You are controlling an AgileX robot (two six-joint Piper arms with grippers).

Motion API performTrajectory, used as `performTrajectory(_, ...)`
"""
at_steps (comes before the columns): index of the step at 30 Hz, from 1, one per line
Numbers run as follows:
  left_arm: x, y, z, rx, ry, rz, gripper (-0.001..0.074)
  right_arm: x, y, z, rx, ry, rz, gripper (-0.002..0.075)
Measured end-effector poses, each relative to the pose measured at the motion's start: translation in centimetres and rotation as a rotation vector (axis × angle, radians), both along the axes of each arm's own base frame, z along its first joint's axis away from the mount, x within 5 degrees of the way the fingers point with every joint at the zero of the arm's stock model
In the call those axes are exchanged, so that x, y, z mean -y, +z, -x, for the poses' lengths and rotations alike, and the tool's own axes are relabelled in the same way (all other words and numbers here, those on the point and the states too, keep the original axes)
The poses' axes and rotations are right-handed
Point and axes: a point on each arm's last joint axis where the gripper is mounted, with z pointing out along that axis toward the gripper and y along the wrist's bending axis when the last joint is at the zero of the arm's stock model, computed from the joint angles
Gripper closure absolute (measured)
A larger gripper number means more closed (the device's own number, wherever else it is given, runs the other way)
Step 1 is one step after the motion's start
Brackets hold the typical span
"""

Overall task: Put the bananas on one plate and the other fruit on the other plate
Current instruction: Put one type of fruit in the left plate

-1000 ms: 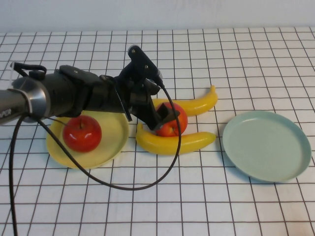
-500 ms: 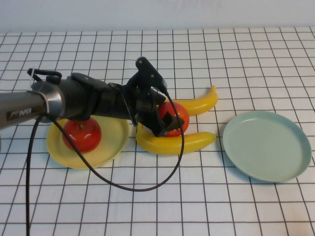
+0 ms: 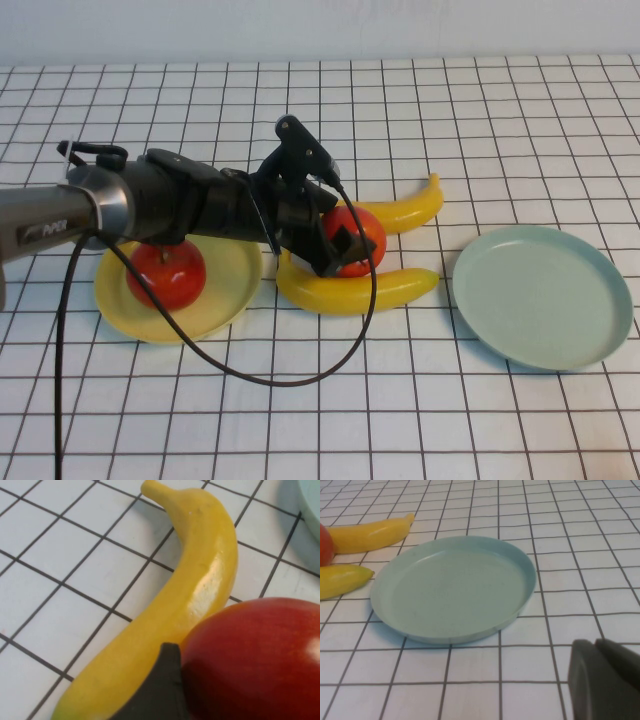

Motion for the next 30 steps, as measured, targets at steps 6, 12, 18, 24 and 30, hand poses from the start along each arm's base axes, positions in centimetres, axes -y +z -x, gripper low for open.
performTrajectory(6,0.0,0.0,0.0,-0.004,0.003,0.002,0.0097,0.0,0.0,0.0,0.0,0.0,0.0,0.0743)
performTrajectory(12,-0.1,1.0,0.3,0.022,-0.008,-0.003,0.0163,0.0,0.0,0.0,0.0,0.0,0.0,0.0743)
performTrajectory(18,-0.4,4.1,0.8,0.096,-0.014,0.013,0.0163,0.0,0.0,0.0,0.0,0.0,0.0,0.0743)
performTrajectory(24,-2.0,9.0,1.8,0.187,0.091,-0.029,0.0163,0.0,0.0,0.0,0.0,0.0,0.0,0.0743)
performTrajectory(30,-5.1,10.3,2.7,0.029,0.293,-0.155,0.0163,0.0,0.0,0.0,0.0,0.0,0.0,0.0743)
